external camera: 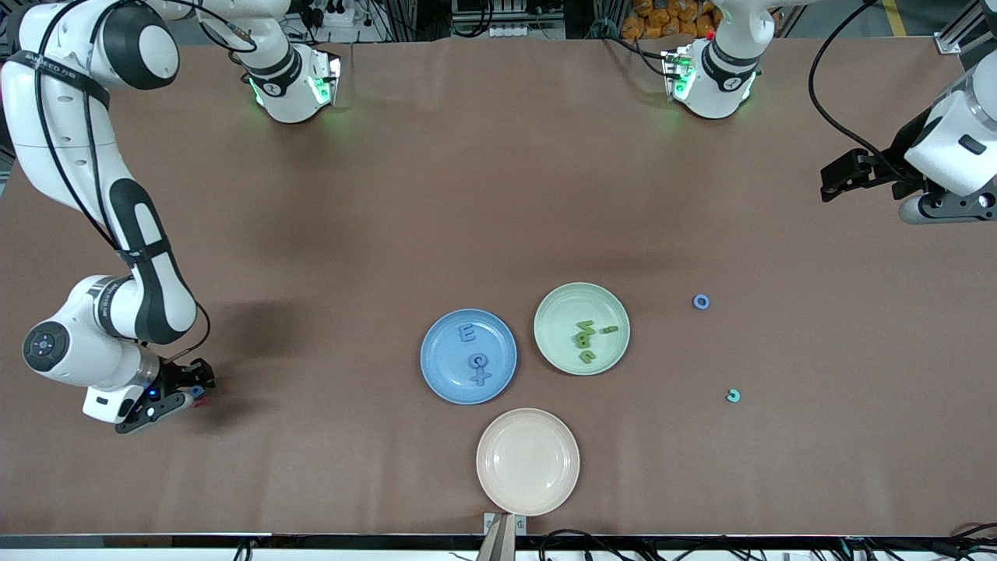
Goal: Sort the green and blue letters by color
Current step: 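Carry the blue 6 onto the blue plate and open the right gripper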
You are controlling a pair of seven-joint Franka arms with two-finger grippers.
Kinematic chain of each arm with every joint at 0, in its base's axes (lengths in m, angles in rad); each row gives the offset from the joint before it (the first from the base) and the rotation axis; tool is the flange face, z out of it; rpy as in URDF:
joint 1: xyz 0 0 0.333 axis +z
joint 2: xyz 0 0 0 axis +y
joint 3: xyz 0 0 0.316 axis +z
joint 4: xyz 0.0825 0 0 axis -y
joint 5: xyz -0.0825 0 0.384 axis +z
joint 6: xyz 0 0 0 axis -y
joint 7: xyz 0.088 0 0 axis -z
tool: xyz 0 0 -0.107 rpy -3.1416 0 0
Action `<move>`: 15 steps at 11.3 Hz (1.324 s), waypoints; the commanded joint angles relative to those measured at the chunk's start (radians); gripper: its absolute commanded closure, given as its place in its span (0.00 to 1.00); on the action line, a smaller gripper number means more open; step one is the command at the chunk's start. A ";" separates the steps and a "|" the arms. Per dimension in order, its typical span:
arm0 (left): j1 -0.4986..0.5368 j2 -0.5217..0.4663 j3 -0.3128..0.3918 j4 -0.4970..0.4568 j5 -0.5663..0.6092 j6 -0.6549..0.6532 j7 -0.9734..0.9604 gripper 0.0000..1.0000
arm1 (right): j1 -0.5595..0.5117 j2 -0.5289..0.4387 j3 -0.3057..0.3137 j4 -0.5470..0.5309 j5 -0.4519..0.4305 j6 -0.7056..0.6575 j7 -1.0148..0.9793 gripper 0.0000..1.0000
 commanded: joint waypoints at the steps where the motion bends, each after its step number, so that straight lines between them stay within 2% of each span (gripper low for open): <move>1: 0.005 0.006 0.011 0.015 -0.023 0.009 0.032 0.00 | -0.012 0.017 0.009 0.021 0.021 -0.008 -0.011 1.00; 3: 0.005 0.009 0.011 0.015 -0.023 0.011 0.032 0.00 | -0.006 0.013 0.015 0.024 0.021 -0.012 0.003 1.00; 5: 0.006 0.009 0.013 0.017 -0.024 0.022 0.032 0.00 | 0.024 0.005 0.038 0.088 0.056 -0.128 0.073 1.00; 6: 0.006 0.011 0.016 0.015 -0.024 0.031 0.030 0.00 | 0.066 0.005 0.041 0.126 0.063 -0.176 0.166 1.00; 8: 0.008 0.011 0.018 0.015 -0.026 0.031 0.032 0.00 | 0.171 0.006 0.041 0.160 0.063 -0.186 0.384 1.00; 10: 0.008 0.011 0.018 0.015 -0.035 0.031 0.032 0.00 | 0.256 0.008 0.043 0.168 0.066 -0.182 0.585 1.00; 12: 0.008 0.012 0.019 0.015 -0.037 0.031 0.032 0.00 | 0.358 0.008 0.041 0.168 0.118 -0.175 0.804 1.00; 15: 0.006 0.012 0.019 0.015 -0.037 0.031 0.030 0.00 | 0.483 0.012 0.043 0.168 0.149 -0.133 1.138 1.00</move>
